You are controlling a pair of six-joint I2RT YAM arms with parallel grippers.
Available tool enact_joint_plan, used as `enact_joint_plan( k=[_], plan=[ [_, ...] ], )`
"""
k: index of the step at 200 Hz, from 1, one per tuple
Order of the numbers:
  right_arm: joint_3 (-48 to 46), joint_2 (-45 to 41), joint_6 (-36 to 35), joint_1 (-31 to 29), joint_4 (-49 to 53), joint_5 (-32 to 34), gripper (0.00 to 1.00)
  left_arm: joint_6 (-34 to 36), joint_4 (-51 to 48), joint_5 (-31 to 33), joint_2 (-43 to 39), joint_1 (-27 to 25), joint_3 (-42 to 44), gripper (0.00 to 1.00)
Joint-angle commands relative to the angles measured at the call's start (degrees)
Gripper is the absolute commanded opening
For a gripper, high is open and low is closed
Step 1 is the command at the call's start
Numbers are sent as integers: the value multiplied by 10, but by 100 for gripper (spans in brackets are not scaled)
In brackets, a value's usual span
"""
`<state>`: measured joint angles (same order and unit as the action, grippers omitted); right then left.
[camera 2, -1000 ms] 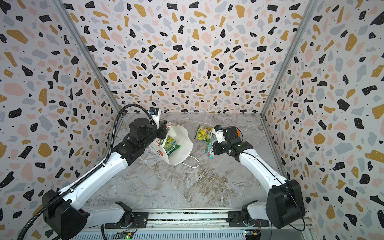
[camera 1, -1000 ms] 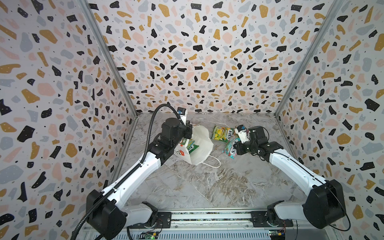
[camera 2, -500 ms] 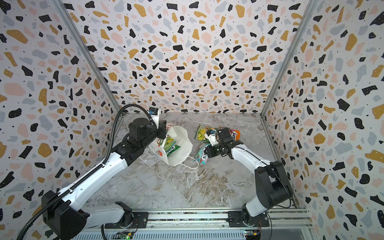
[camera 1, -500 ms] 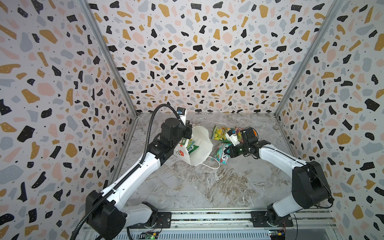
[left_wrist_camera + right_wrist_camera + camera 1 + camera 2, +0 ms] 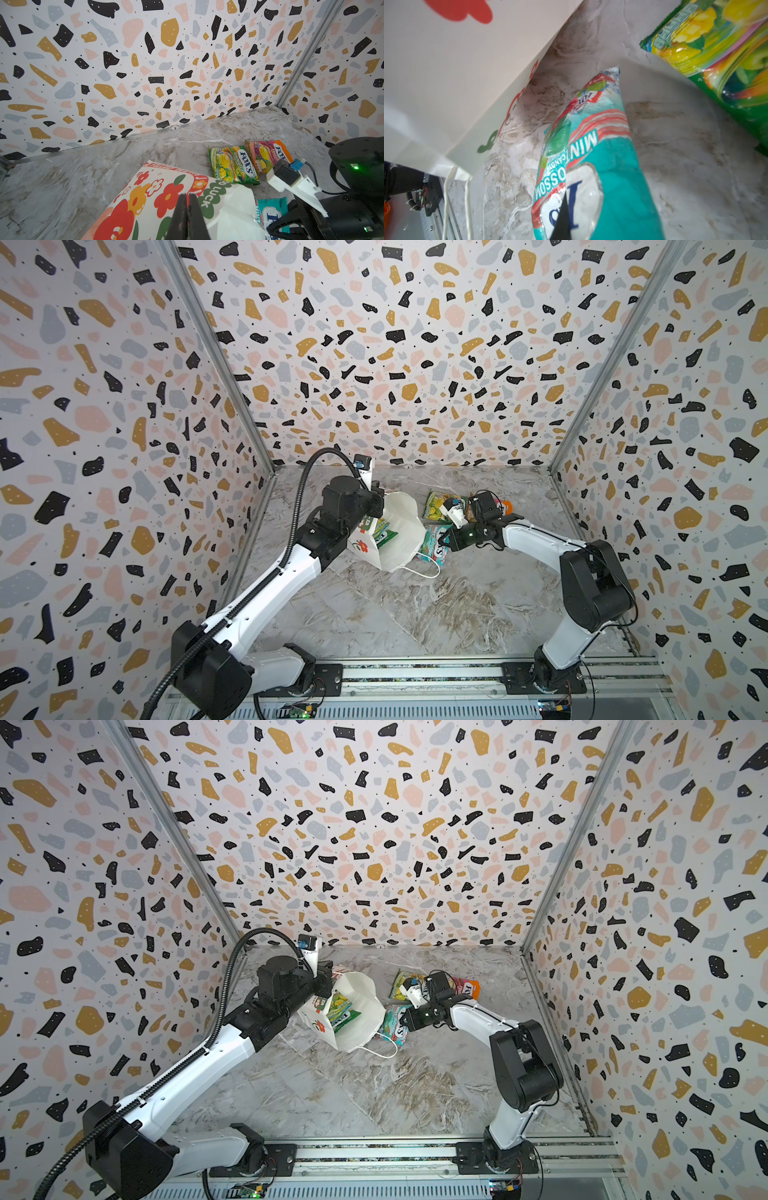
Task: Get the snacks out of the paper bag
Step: 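Lower the teal packet onto the table beside the green packet, release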
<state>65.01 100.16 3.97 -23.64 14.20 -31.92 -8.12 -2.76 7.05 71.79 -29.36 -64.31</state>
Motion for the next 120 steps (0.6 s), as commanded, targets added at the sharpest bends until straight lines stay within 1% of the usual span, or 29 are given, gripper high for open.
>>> enact_joint_plan(
  k=[1,29,45,83,88,107,120],
  plan=[
    [37,21,-32,-2,32,38,0,11,21,14,-14,0,5,0],
    [53,40,-40,0,43,83,4,12,20,15,-12,0,5,0],
    [61,47,-44,0,50,104,10,12,20,16,-11,0,5,0],
    [81,66,-54,0,71,162,16,12,19,16,-10,0,5,0],
    [82,67,-54,0,72,172,19,12,19,16,-10,0,5,0],
    [82,65,-51,0,71,200,35,13,19,16,-9,0,5,0],
    [80,58,-46,0,69,217,42,11,19,16,-8,0,4,0]
  ],
)
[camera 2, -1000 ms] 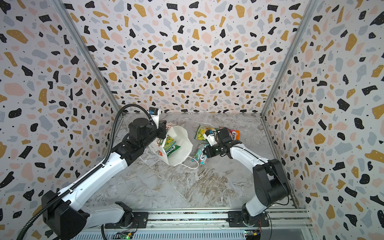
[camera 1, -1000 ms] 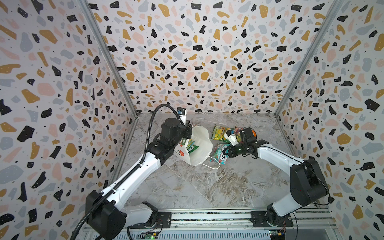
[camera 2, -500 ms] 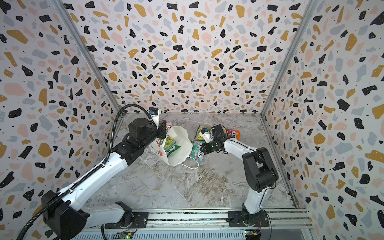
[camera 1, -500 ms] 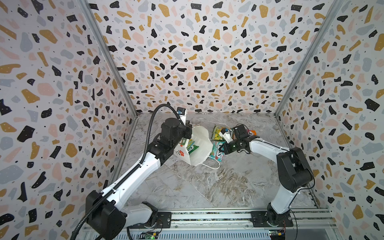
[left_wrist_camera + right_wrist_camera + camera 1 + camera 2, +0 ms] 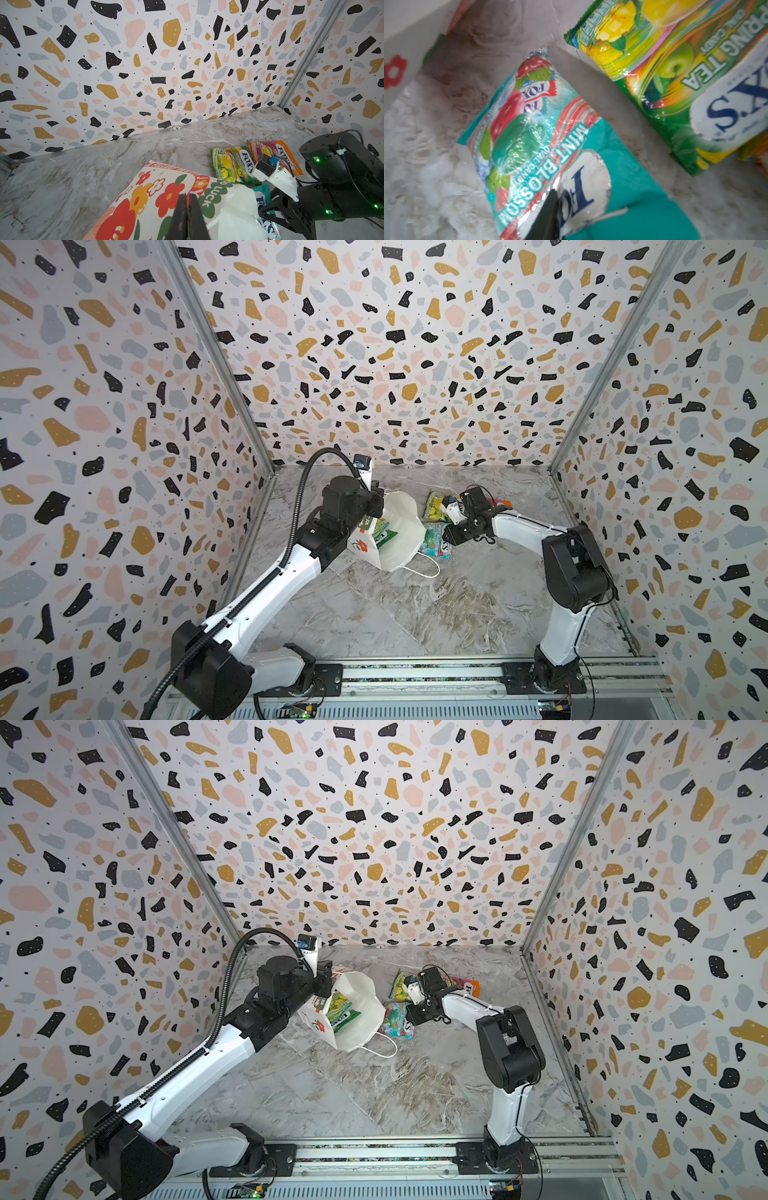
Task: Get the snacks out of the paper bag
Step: 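Lower the teal packet onto the table beside the green packet, release, then move the open right gripper back into the mouth of the bag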
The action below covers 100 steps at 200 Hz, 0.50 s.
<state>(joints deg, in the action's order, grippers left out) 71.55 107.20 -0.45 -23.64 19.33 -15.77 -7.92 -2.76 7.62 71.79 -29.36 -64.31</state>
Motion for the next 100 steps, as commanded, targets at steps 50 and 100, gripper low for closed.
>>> enact_joint_plan(
  k=[50,100],
  plan=[
    [-18,-78,26,0,-9,122,54,10,19,2,-9,0,4,0],
    [-77,-166,64,2,-48,140,57,12,18,1,-6,0,4,0]
  ],
)
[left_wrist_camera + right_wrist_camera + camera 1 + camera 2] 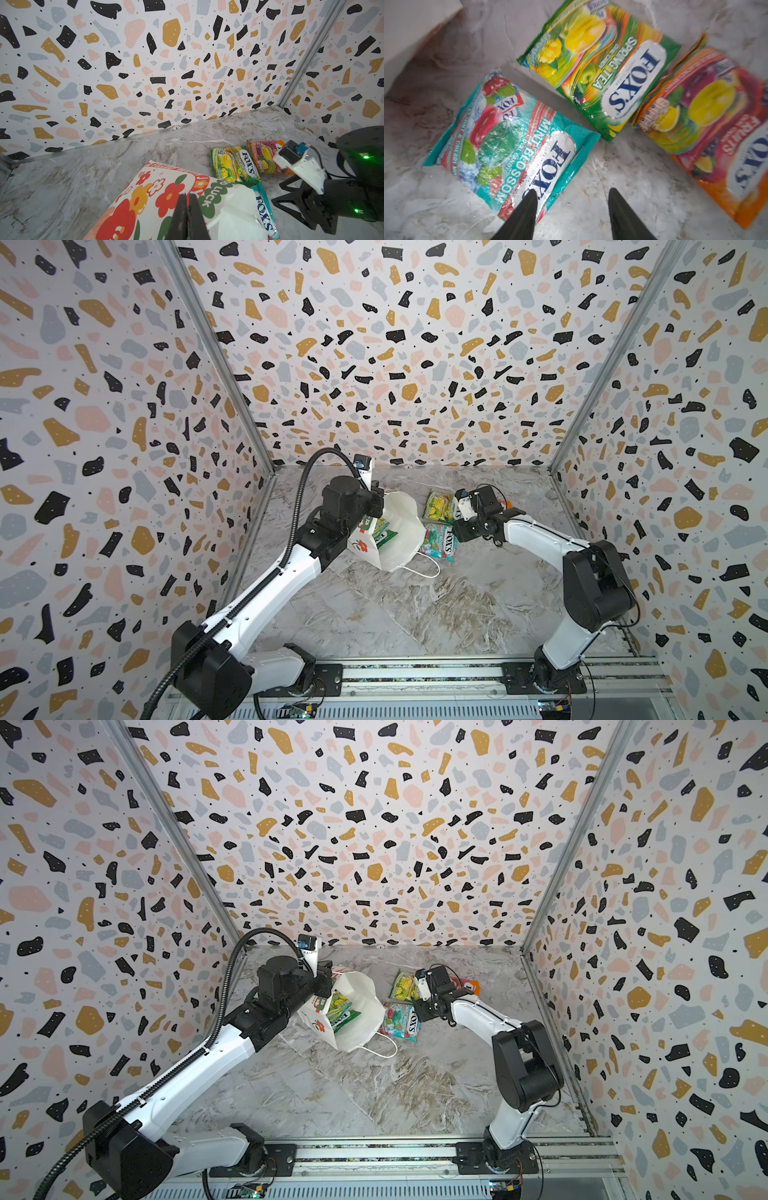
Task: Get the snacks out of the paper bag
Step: 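Move the open right gripper back into the mouth of the bag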
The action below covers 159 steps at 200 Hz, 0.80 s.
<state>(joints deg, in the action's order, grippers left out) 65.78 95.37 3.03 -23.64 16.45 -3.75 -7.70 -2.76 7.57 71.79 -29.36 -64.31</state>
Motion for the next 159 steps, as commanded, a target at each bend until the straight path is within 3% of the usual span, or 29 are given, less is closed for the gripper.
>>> enact_joint_plan(
  k=[1,62,89,126,159],
  plan=[
    [-21,-51,30,2,-19,20,57,10,17,2,-6,0,4,0],
    [-51,-166,55,2,-43,-71,57,11,15,-4,-7,0,3,0],
    [-49,-195,65,-3,-62,-162,57,11,16,-3,-8,0,3,0],
    [-44,-190,92,-37,-98,-256,57,11,16,-3,-8,0,3,0],
    [-24,-154,114,-92,-103,-253,55,11,16,-3,-8,0,3,0]
  ],
)
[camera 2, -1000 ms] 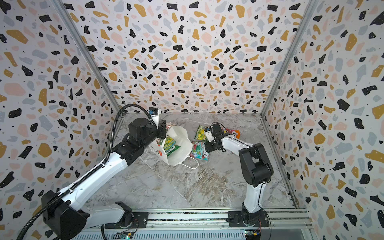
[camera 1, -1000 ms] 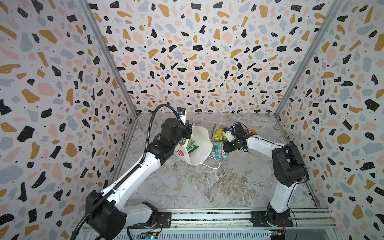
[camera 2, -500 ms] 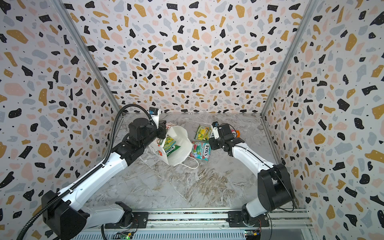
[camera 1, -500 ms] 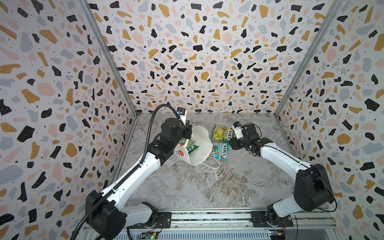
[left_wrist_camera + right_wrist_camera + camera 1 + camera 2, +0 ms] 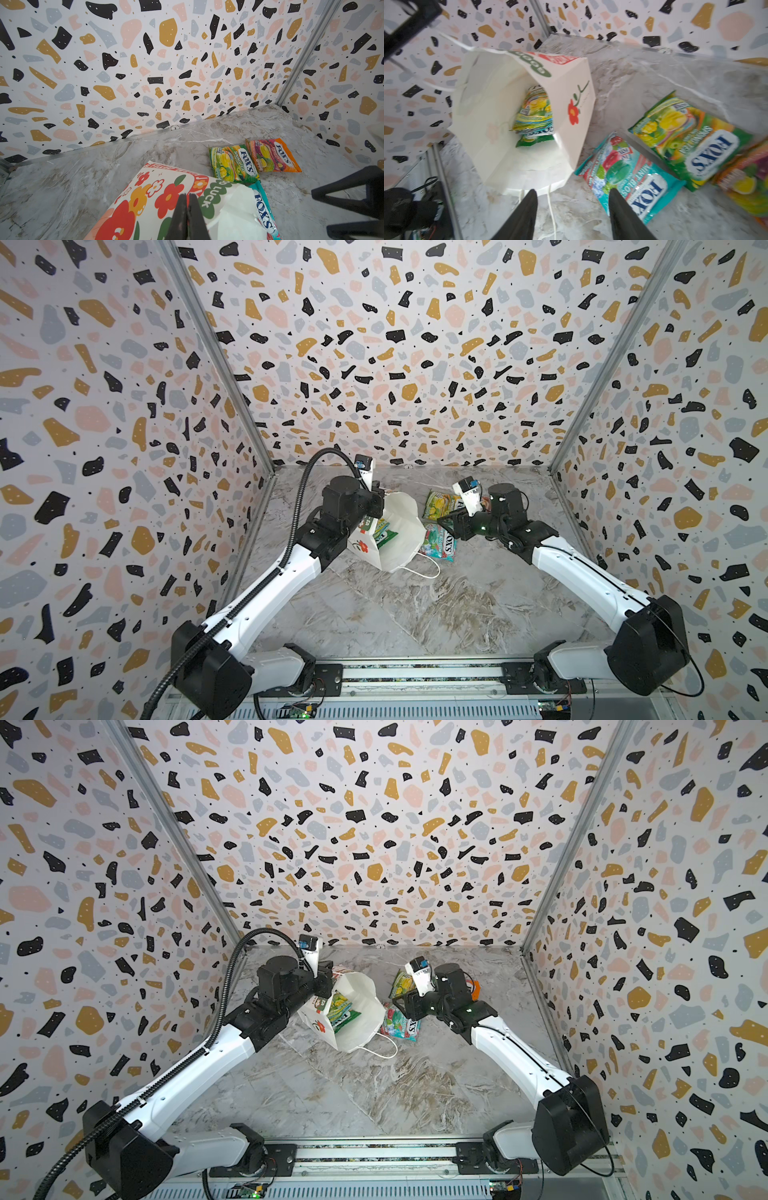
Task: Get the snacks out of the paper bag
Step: 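Move the open right gripper back into the mouth of the bag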
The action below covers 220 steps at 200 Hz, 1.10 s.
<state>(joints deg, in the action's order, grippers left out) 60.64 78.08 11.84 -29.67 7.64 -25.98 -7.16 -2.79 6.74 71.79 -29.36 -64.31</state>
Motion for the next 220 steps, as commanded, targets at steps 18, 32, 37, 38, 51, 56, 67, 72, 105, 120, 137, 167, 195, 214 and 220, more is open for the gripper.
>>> enact_joint_plan(
  k=[18,32,37,38,51,56,67,72,105,120,137,167,195,214,220],
  plan=[
    [34,40,29,-61,-15,-27,54,5,17,5,-9,0,3,0],
    [39,58,30,-84,-16,-27,54,6,16,5,-8,0,3,0],
    [41,64,31,-92,-17,-26,54,6,16,5,-8,0,3,0],
    [41,65,31,-93,-17,-25,53,5,16,6,-8,0,3,0],
    [43,79,38,-110,-25,-25,53,6,17,6,-8,0,3,0],
    [44,84,41,-115,-29,-24,53,6,16,6,-8,0,3,0],
    [45,96,47,-127,-38,-24,52,5,17,6,-8,0,3,0],
    [46,101,50,-132,-43,-24,52,6,16,5,-8,0,3,0],
    [64,152,81,-154,-68,-22,50,5,17,5,-8,0,3,0],
    [85,182,96,-161,-72,-18,49,6,16,4,-8,0,3,0],
    [111,214,126,-166,-72,10,48,5,16,5,-8,0,3,0],
    [138,254,184,-170,-106,35,47,6,15,6,-9,0,3,0],
    [168,289,236,-173,-112,65,45,7,15,6,-8,0,3,0],
    [178,305,274,-172,-117,86,45,6,16,5,-9,0,4,0],
    [180,309,282,-172,-122,89,44,7,17,5,-9,0,4,0]
  ],
)
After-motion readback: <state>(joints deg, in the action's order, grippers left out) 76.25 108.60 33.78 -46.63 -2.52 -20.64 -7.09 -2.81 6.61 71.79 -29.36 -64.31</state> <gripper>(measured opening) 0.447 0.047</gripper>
